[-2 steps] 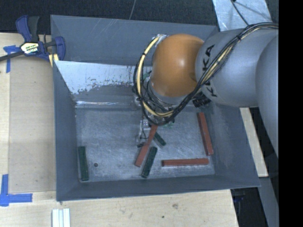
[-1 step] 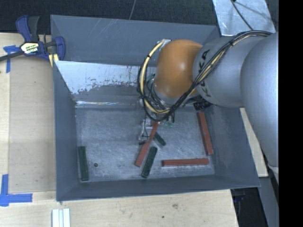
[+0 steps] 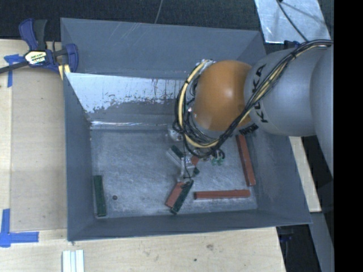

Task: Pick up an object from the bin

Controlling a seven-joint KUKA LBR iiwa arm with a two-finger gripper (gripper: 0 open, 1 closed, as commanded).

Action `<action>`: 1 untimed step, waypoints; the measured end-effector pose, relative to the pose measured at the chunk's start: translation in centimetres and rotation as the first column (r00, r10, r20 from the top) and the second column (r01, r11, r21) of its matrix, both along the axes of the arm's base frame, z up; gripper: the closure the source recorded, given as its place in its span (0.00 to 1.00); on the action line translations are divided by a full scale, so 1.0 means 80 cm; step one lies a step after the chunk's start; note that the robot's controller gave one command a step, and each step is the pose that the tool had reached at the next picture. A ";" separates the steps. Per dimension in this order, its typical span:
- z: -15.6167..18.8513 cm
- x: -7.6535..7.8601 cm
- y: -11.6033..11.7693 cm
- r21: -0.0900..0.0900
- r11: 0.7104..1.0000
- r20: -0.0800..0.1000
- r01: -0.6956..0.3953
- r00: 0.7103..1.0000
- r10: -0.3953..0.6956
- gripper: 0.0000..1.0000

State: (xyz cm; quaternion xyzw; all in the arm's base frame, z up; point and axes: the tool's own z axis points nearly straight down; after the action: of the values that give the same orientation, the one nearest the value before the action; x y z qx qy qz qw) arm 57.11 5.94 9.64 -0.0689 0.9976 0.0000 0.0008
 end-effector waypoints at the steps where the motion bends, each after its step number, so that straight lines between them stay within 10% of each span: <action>1: -0.003 -0.002 -0.006 0.000 0.987 -0.002 -0.162 0.987 0.162 0.00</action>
Offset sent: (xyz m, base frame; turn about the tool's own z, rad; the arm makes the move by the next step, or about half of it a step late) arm -0.0107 -0.0492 -0.0264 -0.3799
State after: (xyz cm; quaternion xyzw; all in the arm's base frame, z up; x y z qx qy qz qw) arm 56.93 5.45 9.44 -0.1496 0.9888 0.0000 0.0000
